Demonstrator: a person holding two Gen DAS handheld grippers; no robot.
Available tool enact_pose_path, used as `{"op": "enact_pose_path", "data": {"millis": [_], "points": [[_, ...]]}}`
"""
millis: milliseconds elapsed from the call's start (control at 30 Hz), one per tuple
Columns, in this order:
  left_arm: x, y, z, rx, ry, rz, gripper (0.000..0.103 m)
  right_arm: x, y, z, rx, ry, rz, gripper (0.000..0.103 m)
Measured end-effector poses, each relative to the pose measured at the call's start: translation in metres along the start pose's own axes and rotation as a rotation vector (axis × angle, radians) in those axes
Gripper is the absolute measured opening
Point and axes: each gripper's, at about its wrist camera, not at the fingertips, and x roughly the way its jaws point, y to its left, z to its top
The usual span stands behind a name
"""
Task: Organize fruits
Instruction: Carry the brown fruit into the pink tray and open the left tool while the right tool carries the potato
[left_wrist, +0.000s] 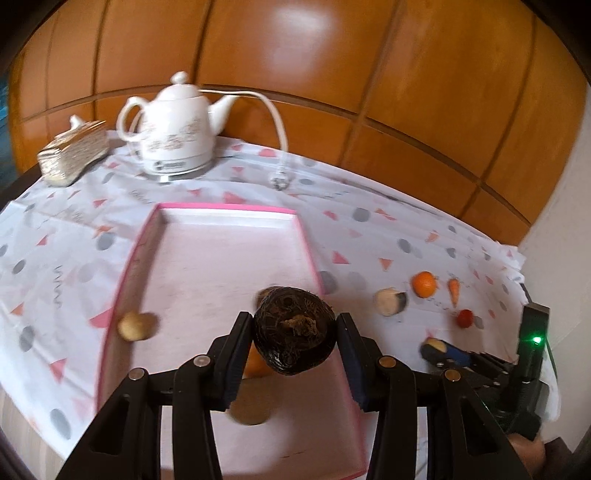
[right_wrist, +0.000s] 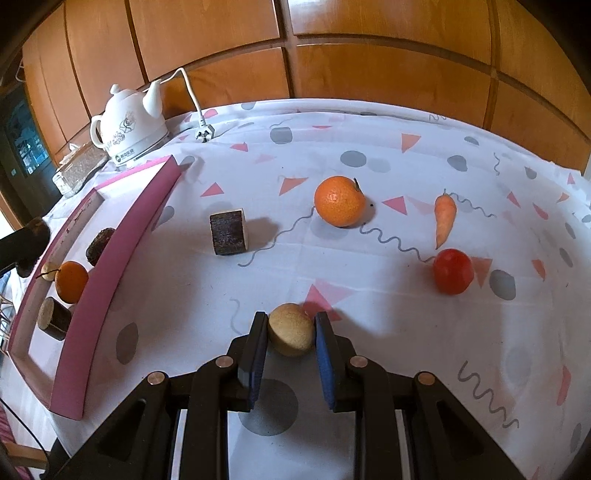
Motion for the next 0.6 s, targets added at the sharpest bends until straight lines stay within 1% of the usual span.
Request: {"op": "enact_pose_path", "data": {"millis": [267, 467, 600], "points": [[0.0, 0.048, -0.007, -0.075, 0.008, 0.073, 0.047, -0.001, 0.003, -0.002, -0.026, -0.02, -0.014, 0.025], [0.006, 0.062, -0.008, -0.086, 0.018, 0.098, 0.047, 0.0, 0.002, -0.002, -0.041, -0.009, -0.011, 0.025], [0.014, 0.063, -0.009, -0.07, 0.037, 0.113, 0.047, 0.001, 0.003, -0.002, -0.03, -0.017, -0.015, 0.025]]}}
